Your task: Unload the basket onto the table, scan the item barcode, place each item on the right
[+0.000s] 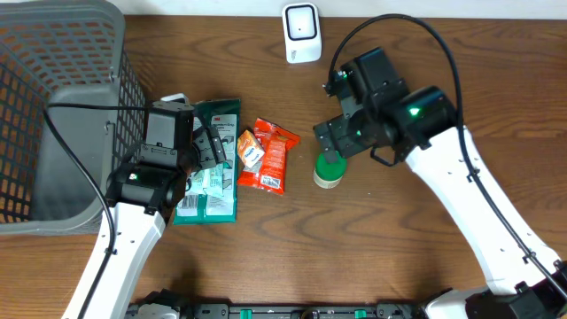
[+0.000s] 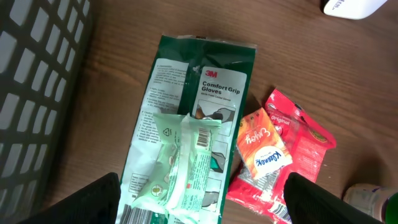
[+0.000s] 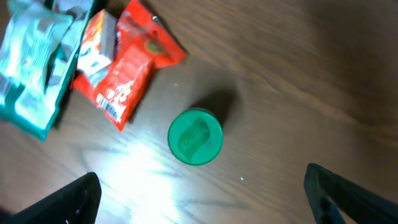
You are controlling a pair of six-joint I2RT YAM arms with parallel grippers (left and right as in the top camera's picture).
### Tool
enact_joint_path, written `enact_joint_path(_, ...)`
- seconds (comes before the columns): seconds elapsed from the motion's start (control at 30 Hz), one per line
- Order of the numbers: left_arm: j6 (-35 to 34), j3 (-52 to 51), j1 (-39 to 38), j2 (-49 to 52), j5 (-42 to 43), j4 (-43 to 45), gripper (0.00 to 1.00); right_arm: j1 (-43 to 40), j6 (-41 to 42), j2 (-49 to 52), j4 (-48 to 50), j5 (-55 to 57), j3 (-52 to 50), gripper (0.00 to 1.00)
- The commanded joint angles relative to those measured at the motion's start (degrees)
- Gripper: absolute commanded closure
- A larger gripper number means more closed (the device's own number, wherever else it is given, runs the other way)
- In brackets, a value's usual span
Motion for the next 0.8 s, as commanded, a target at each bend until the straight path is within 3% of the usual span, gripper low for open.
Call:
enact_joint_path(0.0,-0.1,1.1,0.2,-0.2,-0.1,0.0,0.16,-0.1,-11.8,5.1,0.1,-3.6,0.0,0.02)
enact_joint_path(0.33,-0.1,1.1,0.2,-0.2,-0.2,0.0,0.16,0.0,-18.5,20.5,0.1,-3.9,0.0,0.06)
enact_joint_path(0.47,-0.1,1.1,0.2,-0.2,-0.1,0.0,0.16,0.4,-18.4,24.7,-0.5,-4.0,0.0,0.19)
enact_joint_path(0.57,-0.1,1.1,0.2,-0.2,-0.2,0.0,0.16,0.4,-18.4,25.5,-1.1,-3.9,-0.1,0.23)
enact_joint_path(0.67,-0.1,1.1,0.2,-0.2,-0.2,0.0,0.16,0.4,-18.4,25.6,-1.1,-3.1,-0.2,0.42)
enact_joint_path(0.77,-0.1,1.1,0.2,-0.2,-0.2,0.0,0.16,0.3,-14.6,25.6,-0.5,-3.1,-0.2,0.52)
